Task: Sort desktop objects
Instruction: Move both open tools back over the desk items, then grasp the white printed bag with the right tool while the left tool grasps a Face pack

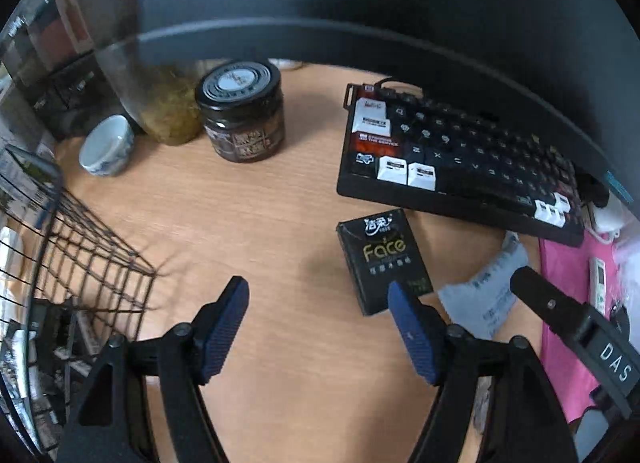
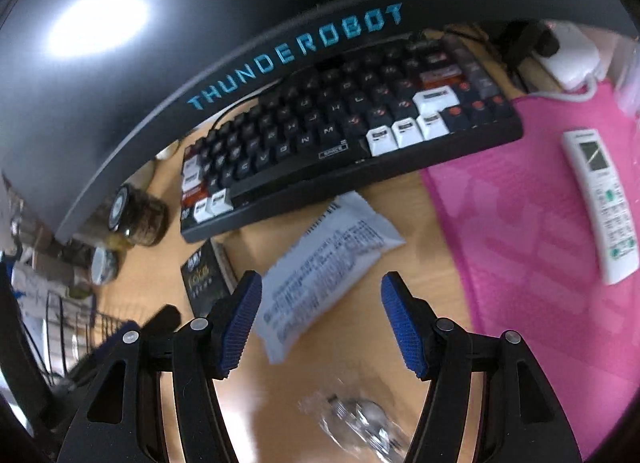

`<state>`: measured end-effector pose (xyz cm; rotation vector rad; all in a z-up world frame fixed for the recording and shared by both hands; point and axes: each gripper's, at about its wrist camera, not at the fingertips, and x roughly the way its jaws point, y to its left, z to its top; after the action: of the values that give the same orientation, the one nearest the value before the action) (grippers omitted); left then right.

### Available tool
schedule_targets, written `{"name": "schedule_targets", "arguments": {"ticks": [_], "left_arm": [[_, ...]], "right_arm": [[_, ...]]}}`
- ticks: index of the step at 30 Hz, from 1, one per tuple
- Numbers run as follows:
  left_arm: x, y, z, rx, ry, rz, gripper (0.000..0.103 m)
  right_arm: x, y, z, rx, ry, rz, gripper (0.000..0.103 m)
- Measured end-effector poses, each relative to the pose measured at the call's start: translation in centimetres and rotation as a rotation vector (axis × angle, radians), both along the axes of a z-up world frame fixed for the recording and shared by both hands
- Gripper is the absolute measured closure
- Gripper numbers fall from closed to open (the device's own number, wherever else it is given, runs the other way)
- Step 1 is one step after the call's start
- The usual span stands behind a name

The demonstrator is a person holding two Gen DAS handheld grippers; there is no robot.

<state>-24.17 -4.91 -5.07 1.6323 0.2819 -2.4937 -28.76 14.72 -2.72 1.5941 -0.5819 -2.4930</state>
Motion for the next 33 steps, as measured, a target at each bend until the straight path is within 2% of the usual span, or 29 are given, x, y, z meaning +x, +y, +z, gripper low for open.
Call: {"name": "schedule_targets", "arguments": {"ticks": [3,8,12,14,17,23,29,30,31,32,33], "left_arm": [[-0.6,0.1,-0.5,0.017,0.0,0.012,0.027],[-1.1,0.0,-0.9,0.056,0.013,0.06,0.027],[-1.7,0.3,-1.8,0.047,-0.003,0.082,0.027],[-1.5,0.3,-1.8,0.078,0.007,0.094,0.027],[-1.3,0.6,-1.5,0.084,0.017,0.096,0.027],[-0.8,2.1,-1.7,0.089,0.003,0.069,0.027],[-0.6,4.3,-2.6,0.042,-0.032,-0.007,0.027],[-0.3,4.9,-2.6,0.003,-0.021,-0.03,0.034],[0.0,5.4,-2.5,-0.033,-0.015,-0.058,0.049],[0.4,5.8,-2.4,-0.066,-0.012,-0.086,0.051],[1.0,6.1,-2.4,-0.067,-0.011,-0.118,0.051]], "right_arm": [[-0.6,-0.2,-0.7,0.01,0.002,-0.037,0.04],[-1.5,-1.5,-1.8,0.045,-0.019,-0.022,0.04],[-2.0,-1.9,-2.3,0.064,-0.024,-0.022,0.04],[-2.0,-2.2,-2.4,0.078,-0.026,-0.003,0.04],[-1.6,-3.0,-2.6,0.119,-0.033,0.059,0.04],[0.5,-2.9,-2.0,0.135,-0.041,0.147,0.065],[2.6,-2.0,-1.8,0.149,-0.044,0.192,0.067],[2.9,-1.4,-1.5,0.153,-0.045,0.198,0.067],[3.4,-1.3,-1.5,0.161,-0.047,0.209,0.068],[3.9,-1.2,-1.4,0.169,-0.05,0.221,0.068],[4.5,-1.0,-1.4,0.176,-0.051,0.231,0.068]]}}
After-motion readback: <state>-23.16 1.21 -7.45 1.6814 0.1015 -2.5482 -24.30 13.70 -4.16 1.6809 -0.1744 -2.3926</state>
